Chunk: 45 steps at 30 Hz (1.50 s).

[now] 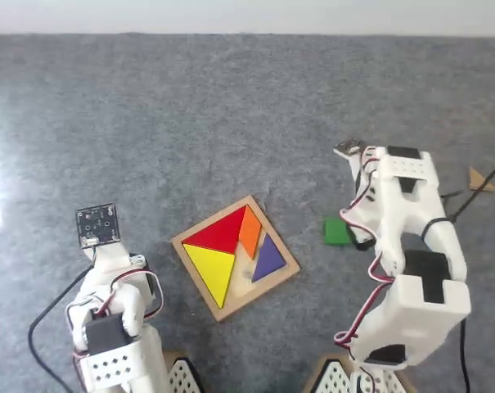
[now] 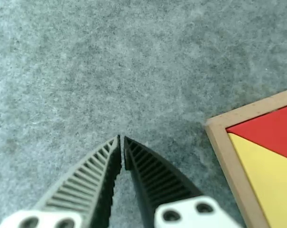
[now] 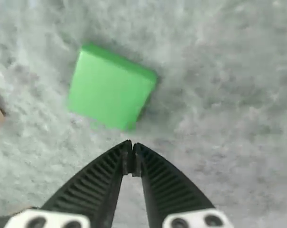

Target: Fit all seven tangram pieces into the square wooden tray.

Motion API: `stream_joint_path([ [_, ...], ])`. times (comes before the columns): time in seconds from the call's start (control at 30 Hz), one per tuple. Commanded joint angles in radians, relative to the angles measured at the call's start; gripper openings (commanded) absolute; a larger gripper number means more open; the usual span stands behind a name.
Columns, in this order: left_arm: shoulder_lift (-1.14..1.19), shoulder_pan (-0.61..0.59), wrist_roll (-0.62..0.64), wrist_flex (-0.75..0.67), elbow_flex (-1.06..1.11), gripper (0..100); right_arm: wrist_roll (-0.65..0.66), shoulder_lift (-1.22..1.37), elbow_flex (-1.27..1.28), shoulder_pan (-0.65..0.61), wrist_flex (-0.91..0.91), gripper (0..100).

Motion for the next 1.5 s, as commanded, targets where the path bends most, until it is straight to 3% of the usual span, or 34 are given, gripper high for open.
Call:
stream_joint_path([
  [0.0,-0.017,-0.003,-0.005,0.008,-0.007,1,-0.109,-0.062,0.044,-0.048,-0.096,2.3],
  [0.63,-0.017,-0.003,-0.005,0.008,-0.007,1,-0.189,-0.453,0.493,-0.001,-0.440,2.3],
  [1.17,-0.017,-0.003,-0.005,0.008,-0.007,1,-0.190,-0.455,0.514,-0.007,-0.469,2.2],
  [1.47,-0.017,-0.003,-0.005,0.008,-0.007,1,-0.330,-0.452,0.273,-0.173,-0.338,2.4],
])
